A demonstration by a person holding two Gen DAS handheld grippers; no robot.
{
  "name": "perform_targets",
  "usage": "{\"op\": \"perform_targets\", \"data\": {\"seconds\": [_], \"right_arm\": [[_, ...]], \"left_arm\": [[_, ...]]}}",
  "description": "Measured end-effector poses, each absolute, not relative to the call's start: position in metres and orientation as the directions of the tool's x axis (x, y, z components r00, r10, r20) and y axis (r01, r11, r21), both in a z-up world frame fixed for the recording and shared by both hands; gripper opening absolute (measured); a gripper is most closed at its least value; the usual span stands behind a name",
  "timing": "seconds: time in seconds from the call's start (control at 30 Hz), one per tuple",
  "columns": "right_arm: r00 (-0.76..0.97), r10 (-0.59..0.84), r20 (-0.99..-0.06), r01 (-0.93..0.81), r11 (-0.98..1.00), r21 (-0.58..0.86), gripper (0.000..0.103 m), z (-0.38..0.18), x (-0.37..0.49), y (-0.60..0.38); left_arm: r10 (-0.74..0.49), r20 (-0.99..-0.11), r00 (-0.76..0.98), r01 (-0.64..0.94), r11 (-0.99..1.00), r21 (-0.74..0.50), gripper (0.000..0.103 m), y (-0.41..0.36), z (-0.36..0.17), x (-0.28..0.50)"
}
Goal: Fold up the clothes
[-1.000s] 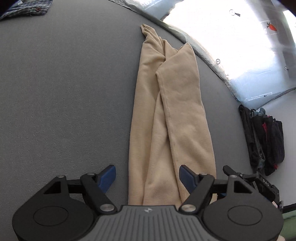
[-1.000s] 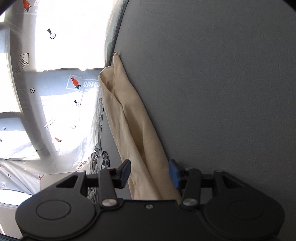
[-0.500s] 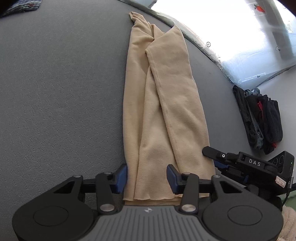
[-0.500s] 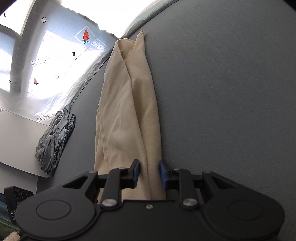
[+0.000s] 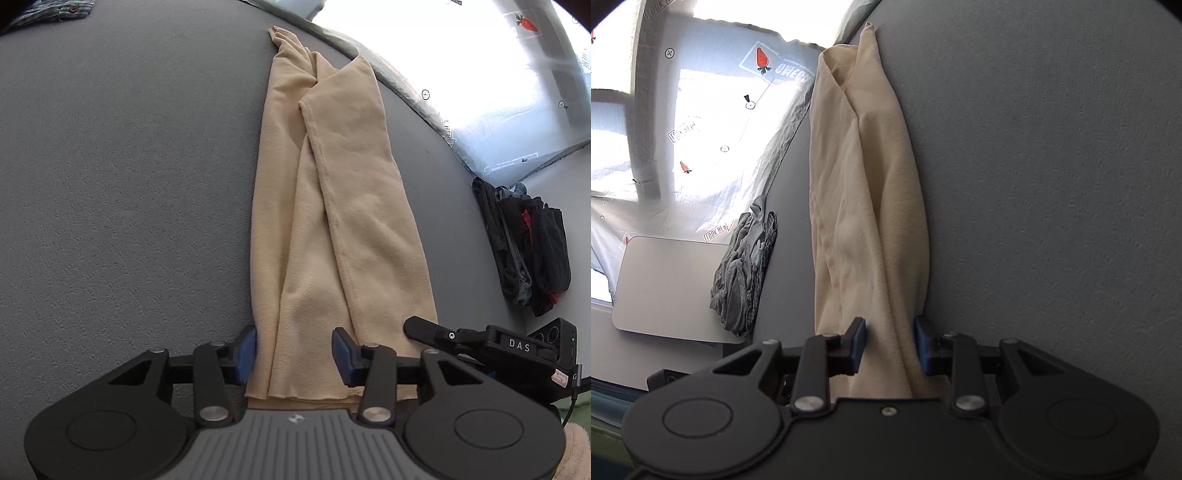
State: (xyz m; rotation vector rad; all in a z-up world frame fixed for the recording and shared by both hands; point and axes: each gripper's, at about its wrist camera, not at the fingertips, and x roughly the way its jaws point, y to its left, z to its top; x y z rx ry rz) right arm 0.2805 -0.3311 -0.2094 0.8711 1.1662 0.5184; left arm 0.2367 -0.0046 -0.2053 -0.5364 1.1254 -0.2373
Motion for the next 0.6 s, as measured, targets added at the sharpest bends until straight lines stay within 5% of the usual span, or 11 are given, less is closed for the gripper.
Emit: {"op": "perform_targets", "data": {"seconds": [0.17,0.3,0.6], "right_arm": [[0.303,0.72,-0.625,0.034,0.647,0.762,0.024,-0.2,0.283,-0.322],[0.298,0.699,-0.65,0.026,0.675,0.738,0.021,-0.196,0.281,-0.32],[0.336,0.761,-0.555,0.045,0.575,0.817,0.01,-0.17,0.269,-0.337]], "left_arm": [[-0.435,-0.808,0.398,-0.052,0.869,-0.493,0.042,-0.013,-0.202,0.234],[-0.434,-0.819,0.375,-0.072,0.867,-0.492,0.014,-0.013,-0.206,0.228],[-0.538,-0.724,0.432,-0.102,0.768,-0.632,0.01,0.0,-0.183,0.211]]}}
